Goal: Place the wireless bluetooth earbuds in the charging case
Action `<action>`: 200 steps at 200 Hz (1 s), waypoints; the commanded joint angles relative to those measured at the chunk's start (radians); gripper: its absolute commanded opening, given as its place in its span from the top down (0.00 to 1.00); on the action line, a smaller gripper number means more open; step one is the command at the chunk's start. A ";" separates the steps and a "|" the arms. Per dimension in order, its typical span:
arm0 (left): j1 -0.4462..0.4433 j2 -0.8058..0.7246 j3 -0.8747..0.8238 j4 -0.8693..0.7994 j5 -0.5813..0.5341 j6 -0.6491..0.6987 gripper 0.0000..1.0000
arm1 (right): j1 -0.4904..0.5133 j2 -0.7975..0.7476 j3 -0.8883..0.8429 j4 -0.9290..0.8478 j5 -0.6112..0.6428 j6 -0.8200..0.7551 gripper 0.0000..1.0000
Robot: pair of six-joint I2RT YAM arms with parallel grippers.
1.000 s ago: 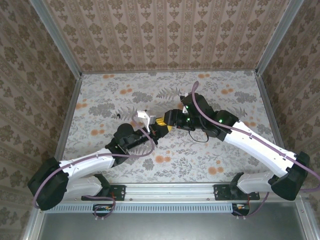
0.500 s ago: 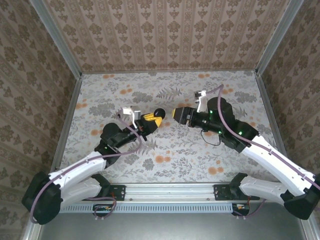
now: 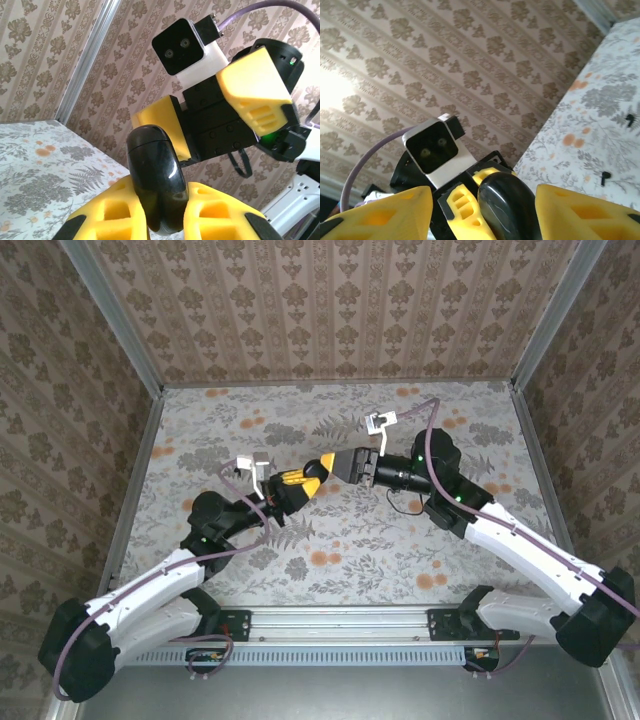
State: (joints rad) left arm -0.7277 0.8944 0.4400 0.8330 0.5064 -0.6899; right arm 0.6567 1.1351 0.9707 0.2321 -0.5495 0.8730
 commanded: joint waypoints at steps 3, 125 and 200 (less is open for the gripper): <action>0.013 -0.019 0.012 0.090 0.030 -0.075 1.00 | -0.006 0.021 0.002 0.120 -0.098 0.047 0.49; 0.020 -0.045 0.023 0.118 0.036 -0.134 1.00 | -0.003 0.073 -0.011 0.172 -0.165 0.079 0.52; 0.021 -0.048 0.027 0.096 0.031 -0.155 1.00 | 0.002 0.088 -0.007 0.187 -0.192 0.047 0.75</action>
State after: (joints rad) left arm -0.7158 0.8639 0.4404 0.9058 0.5278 -0.8215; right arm 0.6521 1.2140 0.9604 0.3809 -0.7059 0.9417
